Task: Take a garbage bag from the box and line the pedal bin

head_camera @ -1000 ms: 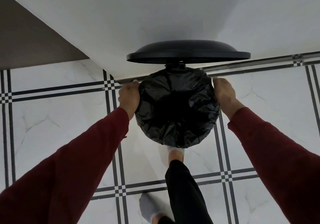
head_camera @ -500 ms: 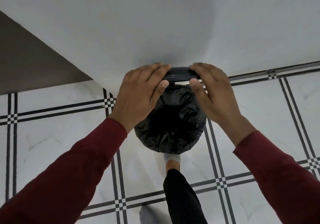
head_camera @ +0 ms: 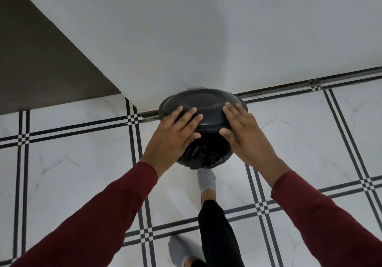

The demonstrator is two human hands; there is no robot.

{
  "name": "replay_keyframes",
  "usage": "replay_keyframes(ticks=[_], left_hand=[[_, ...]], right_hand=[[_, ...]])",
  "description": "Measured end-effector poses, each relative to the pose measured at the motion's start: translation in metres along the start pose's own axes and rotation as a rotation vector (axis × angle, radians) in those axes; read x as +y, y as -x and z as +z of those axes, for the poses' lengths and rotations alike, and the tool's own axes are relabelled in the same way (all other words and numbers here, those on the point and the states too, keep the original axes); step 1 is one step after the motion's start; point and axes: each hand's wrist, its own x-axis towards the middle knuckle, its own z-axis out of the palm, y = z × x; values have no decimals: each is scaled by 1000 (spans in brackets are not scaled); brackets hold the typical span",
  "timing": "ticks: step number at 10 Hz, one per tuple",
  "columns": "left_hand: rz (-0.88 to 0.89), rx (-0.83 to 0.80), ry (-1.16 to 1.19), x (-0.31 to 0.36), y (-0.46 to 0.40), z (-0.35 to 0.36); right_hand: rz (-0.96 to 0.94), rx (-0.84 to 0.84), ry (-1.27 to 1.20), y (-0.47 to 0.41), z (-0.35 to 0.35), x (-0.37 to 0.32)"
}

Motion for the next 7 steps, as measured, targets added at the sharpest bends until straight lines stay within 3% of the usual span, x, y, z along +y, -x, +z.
replay_keyframes(ticks=[2,4,6,7], left_hand=[[-46,-205,-158,24,37,53],[-194,-401,-148,52,38,90],[-361,-417,96,69,11,53],[-443,-316,136,77,0,2]], right_hand=[[31,-35,29,43,59,16],[102,-142,48,46,92,29],[190,-194,-42,27,54,10],[192,-129,-90,23,8,-14]])
